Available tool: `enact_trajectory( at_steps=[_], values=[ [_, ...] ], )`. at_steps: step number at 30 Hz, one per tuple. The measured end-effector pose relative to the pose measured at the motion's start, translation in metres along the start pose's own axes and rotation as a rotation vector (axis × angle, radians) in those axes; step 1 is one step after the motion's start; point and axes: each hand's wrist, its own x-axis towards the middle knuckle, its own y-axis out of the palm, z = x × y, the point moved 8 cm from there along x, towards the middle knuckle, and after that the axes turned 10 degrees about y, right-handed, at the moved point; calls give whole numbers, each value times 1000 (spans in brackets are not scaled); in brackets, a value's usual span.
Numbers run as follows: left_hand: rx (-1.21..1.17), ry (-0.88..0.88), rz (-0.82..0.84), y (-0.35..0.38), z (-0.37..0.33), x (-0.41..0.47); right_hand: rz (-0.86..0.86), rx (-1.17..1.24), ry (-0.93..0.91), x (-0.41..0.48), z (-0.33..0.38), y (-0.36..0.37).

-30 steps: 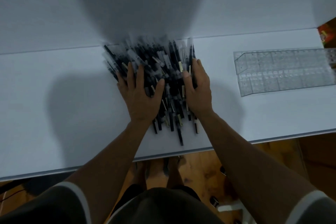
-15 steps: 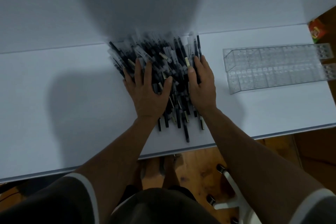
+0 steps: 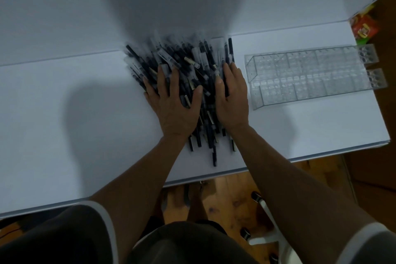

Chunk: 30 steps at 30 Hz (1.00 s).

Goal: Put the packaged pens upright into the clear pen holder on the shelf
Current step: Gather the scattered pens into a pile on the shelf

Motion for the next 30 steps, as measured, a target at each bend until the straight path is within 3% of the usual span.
enact_trajectory(
  at_steps=[11,15,22,30],
  values=[
    [77,-30,39,3,0,7,-86,-80,-74,2,7,1],
    [127,11,122,-1,1,18,-88,-115,-68,6,10,3],
    [131,-68,294,-4,5,13,89,-256,-17,9,12,-1],
    [12,-153,395,-23,7,5,106,-294,54,-15,24,-21]
  ],
)
